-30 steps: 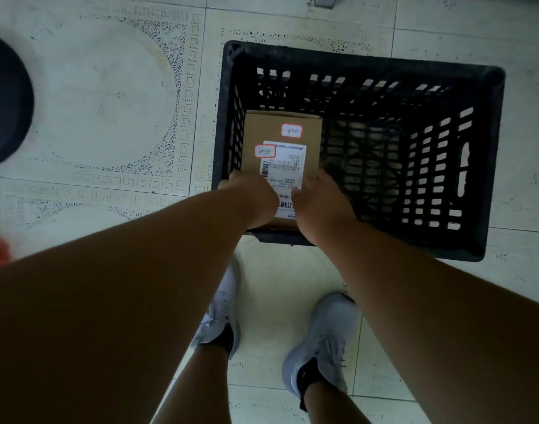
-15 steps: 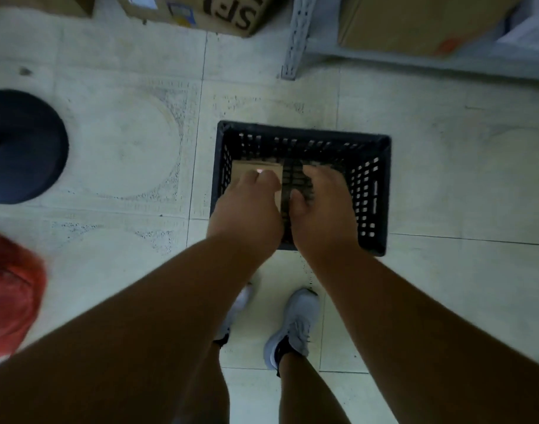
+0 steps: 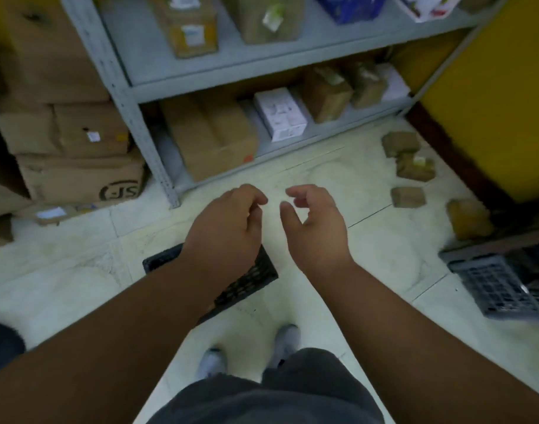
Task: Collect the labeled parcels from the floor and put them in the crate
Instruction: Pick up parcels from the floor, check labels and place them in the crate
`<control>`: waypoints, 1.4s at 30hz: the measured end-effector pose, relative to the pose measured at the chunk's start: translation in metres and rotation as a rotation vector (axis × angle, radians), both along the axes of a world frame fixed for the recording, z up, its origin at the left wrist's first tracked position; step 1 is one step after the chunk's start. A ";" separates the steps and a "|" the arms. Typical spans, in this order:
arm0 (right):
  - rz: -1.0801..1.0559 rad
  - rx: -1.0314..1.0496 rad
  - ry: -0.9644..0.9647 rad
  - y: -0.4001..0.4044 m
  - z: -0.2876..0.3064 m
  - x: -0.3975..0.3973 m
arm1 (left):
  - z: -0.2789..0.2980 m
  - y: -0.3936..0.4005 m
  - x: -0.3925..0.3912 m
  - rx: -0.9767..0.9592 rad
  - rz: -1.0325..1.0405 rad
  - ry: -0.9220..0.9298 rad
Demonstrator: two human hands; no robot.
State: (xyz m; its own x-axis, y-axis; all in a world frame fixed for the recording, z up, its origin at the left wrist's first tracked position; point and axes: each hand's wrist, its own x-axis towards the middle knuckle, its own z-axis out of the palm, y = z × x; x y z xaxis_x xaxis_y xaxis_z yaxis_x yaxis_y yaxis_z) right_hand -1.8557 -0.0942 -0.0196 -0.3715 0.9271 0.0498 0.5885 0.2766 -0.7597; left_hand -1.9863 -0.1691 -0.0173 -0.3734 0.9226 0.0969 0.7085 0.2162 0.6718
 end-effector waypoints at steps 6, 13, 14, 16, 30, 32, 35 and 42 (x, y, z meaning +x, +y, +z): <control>-0.208 0.084 0.137 0.056 0.050 0.084 | 0.055 0.090 0.069 0.011 -0.273 0.090; -0.378 0.243 0.117 0.181 0.101 0.209 | 0.095 0.241 0.198 0.113 -0.393 0.104; -0.389 0.257 0.108 0.197 0.105 0.227 | 0.099 0.261 0.215 0.130 -0.394 0.092; -0.401 0.254 0.094 0.230 0.113 0.261 | 0.102 0.299 0.247 0.151 -0.400 0.060; -0.617 0.155 0.150 0.476 0.099 0.325 | 0.094 0.567 0.317 0.155 -0.615 0.029; -0.677 0.185 0.137 0.508 0.105 0.343 | 0.101 0.613 0.331 0.158 -0.651 0.013; -0.778 0.191 0.155 0.549 0.110 0.371 | 0.109 0.669 0.358 0.177 -0.759 -0.015; -0.899 0.194 0.174 0.630 0.100 0.460 | 0.098 0.770 0.453 0.141 -0.900 -0.030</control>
State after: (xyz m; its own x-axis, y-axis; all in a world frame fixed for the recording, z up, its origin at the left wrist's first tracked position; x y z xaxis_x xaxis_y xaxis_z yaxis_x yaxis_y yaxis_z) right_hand -1.3956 0.5360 0.0803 0.5084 0.8323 0.2210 0.5249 -0.0960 -0.8458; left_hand -1.5334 0.6013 0.0808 0.4781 0.8470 0.2324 0.5514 -0.4954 0.6712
